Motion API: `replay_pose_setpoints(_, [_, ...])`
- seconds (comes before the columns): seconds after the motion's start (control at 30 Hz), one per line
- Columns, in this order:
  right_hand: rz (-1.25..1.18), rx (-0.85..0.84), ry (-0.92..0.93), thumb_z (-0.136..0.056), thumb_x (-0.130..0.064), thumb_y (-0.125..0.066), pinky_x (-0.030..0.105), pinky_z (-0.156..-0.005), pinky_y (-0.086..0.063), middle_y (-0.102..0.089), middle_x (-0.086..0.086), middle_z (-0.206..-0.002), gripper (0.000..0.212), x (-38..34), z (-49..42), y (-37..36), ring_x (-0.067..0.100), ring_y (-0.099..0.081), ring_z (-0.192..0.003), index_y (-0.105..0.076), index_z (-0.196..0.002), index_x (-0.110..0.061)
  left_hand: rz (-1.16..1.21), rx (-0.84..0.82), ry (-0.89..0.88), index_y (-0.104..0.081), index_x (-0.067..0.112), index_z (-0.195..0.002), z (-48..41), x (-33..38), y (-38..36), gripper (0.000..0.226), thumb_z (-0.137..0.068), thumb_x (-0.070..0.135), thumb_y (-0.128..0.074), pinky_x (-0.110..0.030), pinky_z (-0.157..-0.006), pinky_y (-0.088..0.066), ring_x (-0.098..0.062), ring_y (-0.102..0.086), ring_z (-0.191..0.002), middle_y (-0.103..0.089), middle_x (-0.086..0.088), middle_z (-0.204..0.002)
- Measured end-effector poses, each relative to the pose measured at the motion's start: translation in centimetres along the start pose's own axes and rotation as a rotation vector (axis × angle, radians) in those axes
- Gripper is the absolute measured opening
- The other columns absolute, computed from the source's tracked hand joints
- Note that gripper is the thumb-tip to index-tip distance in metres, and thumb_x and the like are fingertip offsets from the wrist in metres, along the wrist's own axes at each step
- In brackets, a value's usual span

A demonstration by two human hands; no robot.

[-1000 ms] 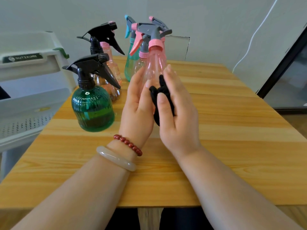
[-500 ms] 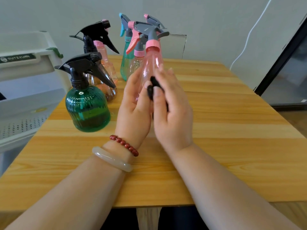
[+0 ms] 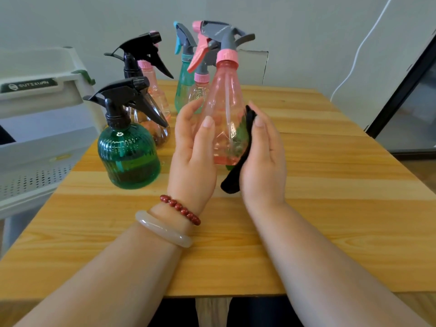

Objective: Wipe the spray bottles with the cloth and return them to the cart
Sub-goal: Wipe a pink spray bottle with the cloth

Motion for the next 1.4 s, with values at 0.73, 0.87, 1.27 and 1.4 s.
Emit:
replay_pose_setpoints(0.73, [0.379,-0.117,0.587,-0.100,-0.010,-0.045,0.039,-0.113,-0.039,-0.054,0.017,-0.138,0.036,-3.6,1.7,-1.6,0.027,-0.047,-0.136,-0.056,-0.130,0.007,-0.084,-0.044,0.083,-0.054,0.017,-0.131,-0.2,-0.8,-0.3,0.031,-0.106,0.024,-0.038,-0.011,-0.085,-0.049,0.009,-0.062,-0.101,-0.067,0.009,-0.113])
replay_pose_setpoints(0.87, [0.115,0.027,0.196,-0.102,-0.020,-0.042,0.009,-0.101,-0.037,-0.060,-0.001,-0.133,0.036,-1.4,0.1,0.2,-0.007,-0.050,-0.121,-0.060,-0.131,-0.008,-0.034,-0.042,0.095,-0.053,0.016,-0.134,-0.1,-0.6,-0.3,0.039,-0.100,0.033,-0.045,-0.032,-0.094,-0.054,-0.010,-0.065,-0.110,-0.068,0.000,-0.120])
replay_pose_setpoints(1.27, [0.171,0.012,0.238,-0.102,-0.017,-0.043,0.013,-0.104,-0.037,-0.057,-0.002,-0.135,0.036,-1.9,0.4,-0.1,-0.001,-0.049,-0.127,-0.057,-0.133,-0.005,-0.054,-0.020,0.082,-0.052,0.015,-0.135,-0.1,-0.7,-0.2,0.044,-0.097,0.038,-0.045,-0.039,-0.099,-0.051,-0.013,-0.063,-0.114,-0.067,-0.002,-0.122])
replay_pose_setpoints(1.4, [0.389,-0.179,0.634,-0.100,-0.011,-0.046,0.038,-0.115,-0.036,-0.054,0.018,-0.138,0.036,-3.9,2.0,-2.0,0.024,-0.042,-0.137,-0.056,-0.130,0.006,-0.146,-0.011,0.047,-0.053,0.017,-0.127,-0.1,-0.6,0.0,0.025,-0.105,0.020,-0.041,-0.010,-0.087,-0.046,0.015,-0.059,-0.101,-0.064,0.014,-0.110])
Point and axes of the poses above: each hand's wrist, its own z-axis away from the middle knuckle, its own y-axis out of the back of the hand, x = y × z, the point moved 8 cm from there along -z, towards the middle knuckle
